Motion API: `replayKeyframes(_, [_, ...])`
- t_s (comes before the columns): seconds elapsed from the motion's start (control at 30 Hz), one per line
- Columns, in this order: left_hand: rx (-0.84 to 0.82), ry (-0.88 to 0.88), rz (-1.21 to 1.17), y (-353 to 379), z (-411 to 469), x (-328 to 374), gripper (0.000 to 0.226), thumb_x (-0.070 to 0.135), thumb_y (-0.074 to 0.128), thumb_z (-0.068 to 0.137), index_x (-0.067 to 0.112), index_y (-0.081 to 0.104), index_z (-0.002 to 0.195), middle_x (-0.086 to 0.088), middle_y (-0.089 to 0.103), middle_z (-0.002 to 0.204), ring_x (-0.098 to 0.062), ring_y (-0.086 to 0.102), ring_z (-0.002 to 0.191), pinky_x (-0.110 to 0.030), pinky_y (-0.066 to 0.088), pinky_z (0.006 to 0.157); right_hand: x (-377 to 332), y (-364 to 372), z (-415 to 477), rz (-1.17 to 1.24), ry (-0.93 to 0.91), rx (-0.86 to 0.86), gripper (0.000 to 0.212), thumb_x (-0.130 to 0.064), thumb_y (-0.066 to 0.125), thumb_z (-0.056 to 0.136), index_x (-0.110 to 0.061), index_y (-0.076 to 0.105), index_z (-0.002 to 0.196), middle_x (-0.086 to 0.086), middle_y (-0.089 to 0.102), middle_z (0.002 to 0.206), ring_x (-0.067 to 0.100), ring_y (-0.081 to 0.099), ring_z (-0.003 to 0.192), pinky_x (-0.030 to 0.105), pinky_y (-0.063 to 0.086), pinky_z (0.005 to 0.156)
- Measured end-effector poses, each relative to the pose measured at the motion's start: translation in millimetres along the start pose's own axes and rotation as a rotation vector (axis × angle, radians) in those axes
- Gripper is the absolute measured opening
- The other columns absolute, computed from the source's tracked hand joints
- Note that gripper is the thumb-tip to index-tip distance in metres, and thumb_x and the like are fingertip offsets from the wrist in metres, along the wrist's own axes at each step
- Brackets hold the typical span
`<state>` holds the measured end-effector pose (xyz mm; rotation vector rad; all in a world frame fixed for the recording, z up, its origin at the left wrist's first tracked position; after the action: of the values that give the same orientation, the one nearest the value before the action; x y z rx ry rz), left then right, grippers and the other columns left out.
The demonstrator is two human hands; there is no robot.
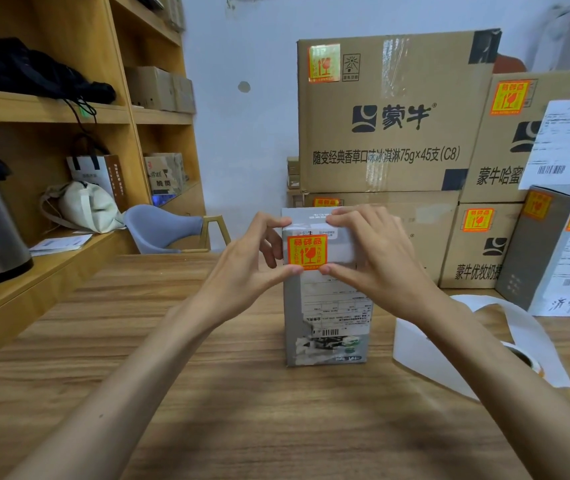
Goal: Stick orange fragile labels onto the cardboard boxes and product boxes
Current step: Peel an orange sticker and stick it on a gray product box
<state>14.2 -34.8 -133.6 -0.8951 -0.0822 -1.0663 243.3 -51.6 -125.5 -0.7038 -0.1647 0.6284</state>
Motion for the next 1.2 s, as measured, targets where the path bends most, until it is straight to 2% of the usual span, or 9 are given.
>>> replayKeyframes(0.07, [0.04, -0.017, -0.005, -1, 3, 3, 0.049, 0.048, 0.072, 0.087, 0.025, 0.05, 0.124, 0.005, 0.066, 0.091, -0.011, 0.064, 0.085, -0.021, 0.053, 0.066, -3, 1, 1, 0.055, 0.03, 0.051, 0.049, -0.061, 0.06, 0.086, -0.022, 0.058, 0.117, -0.005, 0.058, 0.121, 0.016, 0.049, 0.111, 0.026, 0.029, 0.087])
replayKeyframes(0.17, [0.082, -0.007, 0.043, -1, 8, 7, 0.043, 0.061, 0.066, 0.088, 0.029, 0.051, 0.111, 0.005, 0.067, 0.082, -0.014, 0.066, 0.076, -0.044, 0.056, 0.066, -10, 5, 6, 0.061, 0.086, 0.154, 0.043, -0.062, 0.056, 0.088, -0.022, 0.061, 0.102, -0.005, 0.061, 0.106, 0.018, 0.052, 0.099, 0.028, 0.029, 0.082])
replayKeyframes(0.3, [0.069, -0.026, -0.008, -4, 8, 11, 0.03, 0.051, 0.063, 0.095, 0.026, 0.054, 0.108, 0.001, 0.068, 0.079, -0.021, 0.065, 0.075, -0.05, 0.054, 0.063, -12, 8, 9, 0.098, 0.131, 0.174, 0.035, -0.057, 0.056, 0.092, -0.023, 0.061, 0.098, -0.007, 0.059, 0.102, 0.017, 0.05, 0.097, 0.028, 0.027, 0.081])
replayKeyframes(0.5, [-0.039, -0.035, 0.034, -11, 11, 9, 0.024, 0.041, 0.054, 0.102, 0.023, 0.055, 0.118, 0.001, 0.069, 0.09, -0.018, 0.065, 0.084, -0.037, 0.055, 0.061, -3, 4, 8, 0.192, 0.102, 0.106, 0.029, -0.051, 0.052, 0.095, -0.027, 0.062, 0.106, -0.008, 0.061, 0.111, 0.012, 0.049, 0.102, 0.017, 0.027, 0.085])
replayKeyframes(0.63, [-0.051, -0.066, -0.02, -12, 8, 7, 0.025, 0.041, 0.053, 0.102, 0.026, 0.055, 0.123, 0.004, 0.071, 0.096, -0.011, 0.066, 0.085, -0.022, 0.051, 0.057, -2, 3, 9, 0.195, 0.101, 0.086, 0.027, -0.046, 0.053, 0.097, -0.024, 0.064, 0.108, -0.008, 0.063, 0.114, 0.013, 0.051, 0.107, 0.033, 0.034, 0.09])
replayKeyframes(0.73, [-0.024, -0.087, -0.039, -10, 4, 8, 0.032, 0.044, 0.055, 0.1, 0.031, 0.054, 0.129, 0.008, 0.07, 0.092, -0.008, 0.066, 0.081, -0.023, 0.05, 0.056, -2, -3, 8, 0.216, 0.111, 0.043, 0.029, -0.044, 0.056, 0.097, -0.025, 0.065, 0.116, -0.007, 0.059, 0.132, 0.011, 0.047, 0.124, 0.041, 0.037, 0.102])
replayKeyframes(0.87, [0.138, 0.002, 0.097, -11, 0, 13, 0.048, 0.052, 0.059, 0.096, 0.038, 0.048, 0.14, 0.01, 0.066, 0.082, -0.009, 0.064, 0.074, -0.038, 0.056, 0.063, -3, -24, -3, 0.216, 0.167, 0.056, 0.049, -0.05, 0.059, 0.095, -0.031, 0.053, 0.14, -0.009, 0.037, 0.157, 0.008, 0.029, 0.144, 0.036, 0.024, 0.114])
replayKeyframes(1.0, [0.288, 0.15, 0.116, 4, -16, 37, 0.036, 0.046, 0.058, 0.098, 0.025, 0.058, 0.127, 0.009, 0.06, 0.074, -0.011, 0.058, 0.063, -0.037, 0.051, 0.053, 7, -53, -40, 0.109, 0.195, 0.092, 0.034, -0.046, 0.058, 0.095, -0.025, 0.062, 0.122, -0.008, 0.053, 0.138, 0.01, 0.044, 0.13, 0.04, 0.038, 0.106])
replayKeyframes(1.2, [-0.138, 0.242, 0.103, 93, -36, 70, 0.023, 0.043, 0.055, 0.1, 0.026, 0.062, 0.115, 0.016, 0.058, 0.096, 0.005, 0.05, 0.069, -0.026, 0.046, 0.061, 53, -77, -117, 0.014, 0.373, -0.178, 0.014, -0.042, 0.066, 0.091, -0.028, 0.066, 0.092, -0.013, 0.061, 0.098, 0.011, 0.052, 0.095, 0.038, 0.044, 0.084])
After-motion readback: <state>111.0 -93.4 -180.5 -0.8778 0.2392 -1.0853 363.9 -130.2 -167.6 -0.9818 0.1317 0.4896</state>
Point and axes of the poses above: each hand's wrist, its own z-axis towards the middle knuckle, its own y-axis out of the palm, x = y × z, the point moved 1 cm from there along z, towards the middle knuckle
